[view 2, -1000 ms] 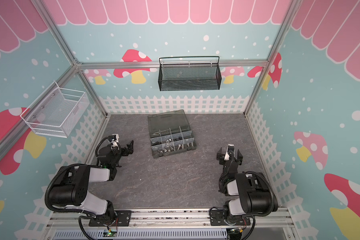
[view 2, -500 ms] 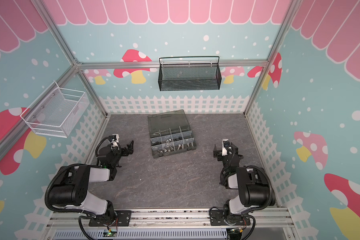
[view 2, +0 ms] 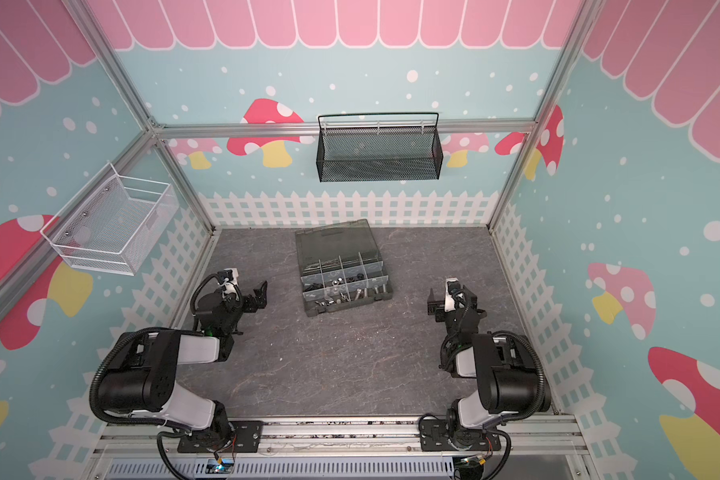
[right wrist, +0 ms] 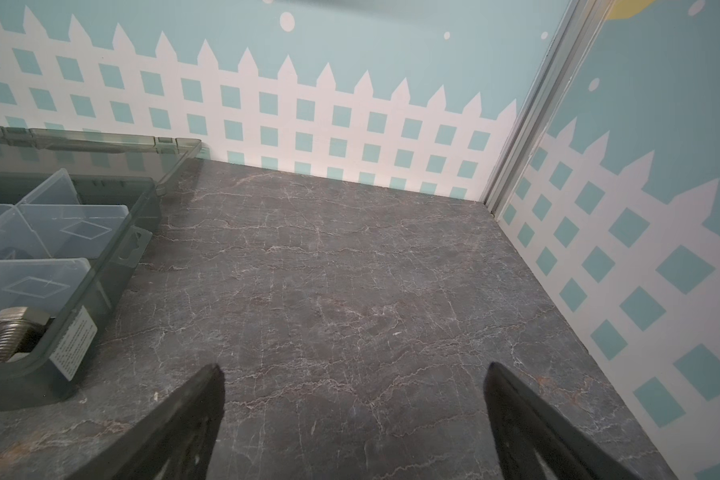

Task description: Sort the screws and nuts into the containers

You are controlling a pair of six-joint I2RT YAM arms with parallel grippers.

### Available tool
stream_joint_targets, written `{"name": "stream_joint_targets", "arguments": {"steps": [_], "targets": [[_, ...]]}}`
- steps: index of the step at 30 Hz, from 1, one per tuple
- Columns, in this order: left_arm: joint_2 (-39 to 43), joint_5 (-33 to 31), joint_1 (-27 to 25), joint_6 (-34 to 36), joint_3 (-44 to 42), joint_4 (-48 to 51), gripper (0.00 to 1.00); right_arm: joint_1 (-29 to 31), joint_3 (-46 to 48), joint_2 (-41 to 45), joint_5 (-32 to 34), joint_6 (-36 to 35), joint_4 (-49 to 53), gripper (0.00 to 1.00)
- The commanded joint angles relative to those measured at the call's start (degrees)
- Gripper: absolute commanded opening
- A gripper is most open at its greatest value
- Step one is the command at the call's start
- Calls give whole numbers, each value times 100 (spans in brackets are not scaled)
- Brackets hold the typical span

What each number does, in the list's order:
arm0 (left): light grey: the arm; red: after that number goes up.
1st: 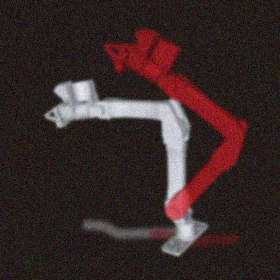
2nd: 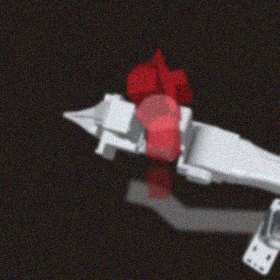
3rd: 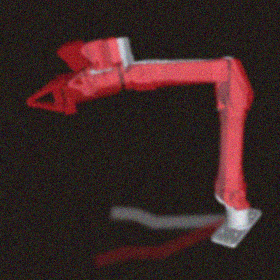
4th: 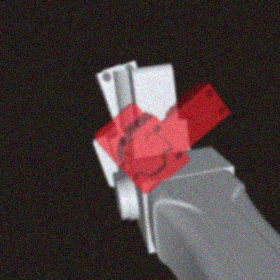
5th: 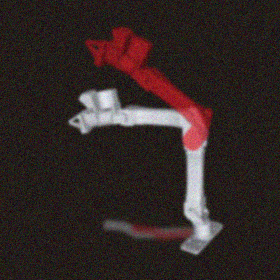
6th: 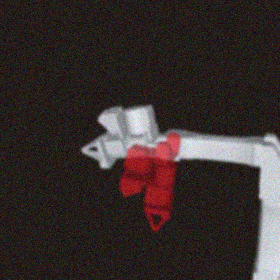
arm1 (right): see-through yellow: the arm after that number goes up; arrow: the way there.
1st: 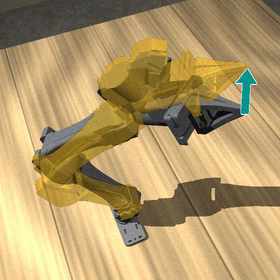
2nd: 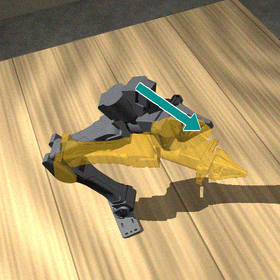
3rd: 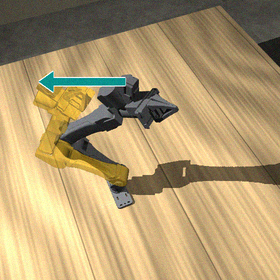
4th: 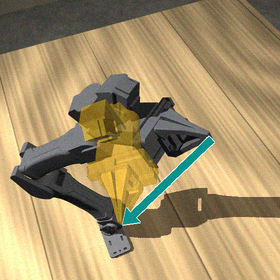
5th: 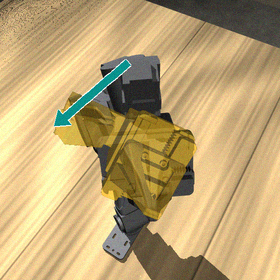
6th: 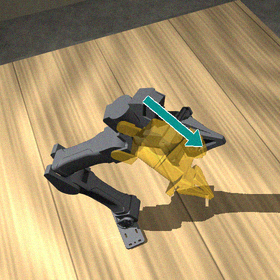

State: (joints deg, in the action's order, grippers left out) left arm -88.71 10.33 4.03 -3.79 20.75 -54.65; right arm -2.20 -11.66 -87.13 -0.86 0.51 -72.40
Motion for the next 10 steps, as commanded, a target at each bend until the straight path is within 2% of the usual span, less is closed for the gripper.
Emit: {"name": "stream_joint_targets", "arguments": {"steps": [1, 10], "targets": [[56, 75, -17, 152, -10, 25, 100, 18, -47, 12, 52, -8, -107, 98], [55, -5, -67, 177, 16, 91, 100, 22, -55, 12, 57, -13, -106, 98]]}}
